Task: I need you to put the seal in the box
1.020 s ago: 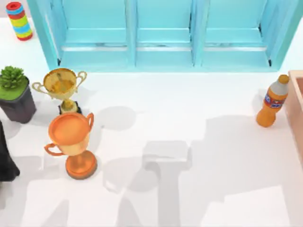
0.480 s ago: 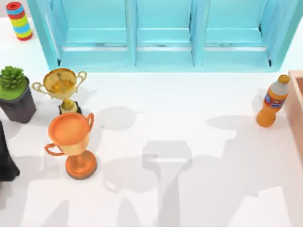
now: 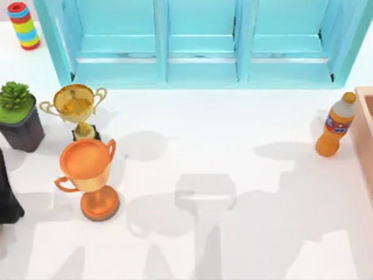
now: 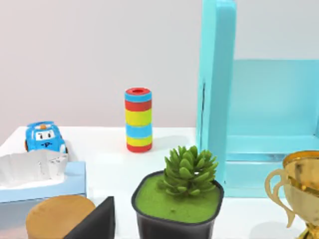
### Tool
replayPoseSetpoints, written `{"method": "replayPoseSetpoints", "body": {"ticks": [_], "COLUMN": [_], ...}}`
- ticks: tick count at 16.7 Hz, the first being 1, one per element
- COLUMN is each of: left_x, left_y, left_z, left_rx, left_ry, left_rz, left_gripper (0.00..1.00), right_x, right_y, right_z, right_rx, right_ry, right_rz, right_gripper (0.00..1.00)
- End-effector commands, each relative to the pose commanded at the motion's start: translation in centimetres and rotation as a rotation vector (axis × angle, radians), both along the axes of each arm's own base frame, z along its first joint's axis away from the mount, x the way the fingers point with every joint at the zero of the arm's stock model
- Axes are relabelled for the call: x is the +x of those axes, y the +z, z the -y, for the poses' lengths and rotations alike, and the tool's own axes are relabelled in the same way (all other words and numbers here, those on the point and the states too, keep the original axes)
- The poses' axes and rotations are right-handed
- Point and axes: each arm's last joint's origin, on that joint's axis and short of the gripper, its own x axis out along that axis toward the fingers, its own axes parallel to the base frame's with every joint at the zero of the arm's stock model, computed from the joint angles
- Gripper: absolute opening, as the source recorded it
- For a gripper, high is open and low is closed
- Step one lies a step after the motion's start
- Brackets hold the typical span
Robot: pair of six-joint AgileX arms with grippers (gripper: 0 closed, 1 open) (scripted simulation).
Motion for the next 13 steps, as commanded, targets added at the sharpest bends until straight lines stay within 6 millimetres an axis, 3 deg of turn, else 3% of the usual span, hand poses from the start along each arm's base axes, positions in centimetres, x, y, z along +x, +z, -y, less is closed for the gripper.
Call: {"method": "replayPoseSetpoints", "body": {"ticks": [10,13], "left_x": [0.00,0.00], "left_y": [0.00,0.00], "left_z": [0.00,0.00], "left_rx": [0.000,0.000], "left_ry": [0.000,0.000], "left_rz": [0.000,0.000], "left_gripper": [1.00,1.00], "right_x": [0.00,0.00], "right_y": [0.00,0.00], "right_z": [0.00,0.00], "right_rx": [0.000,0.000], "right_ry": [0.000,0.000], "right_rz": [0.000,0.000], "right_gripper": [0.98,1.00]}}
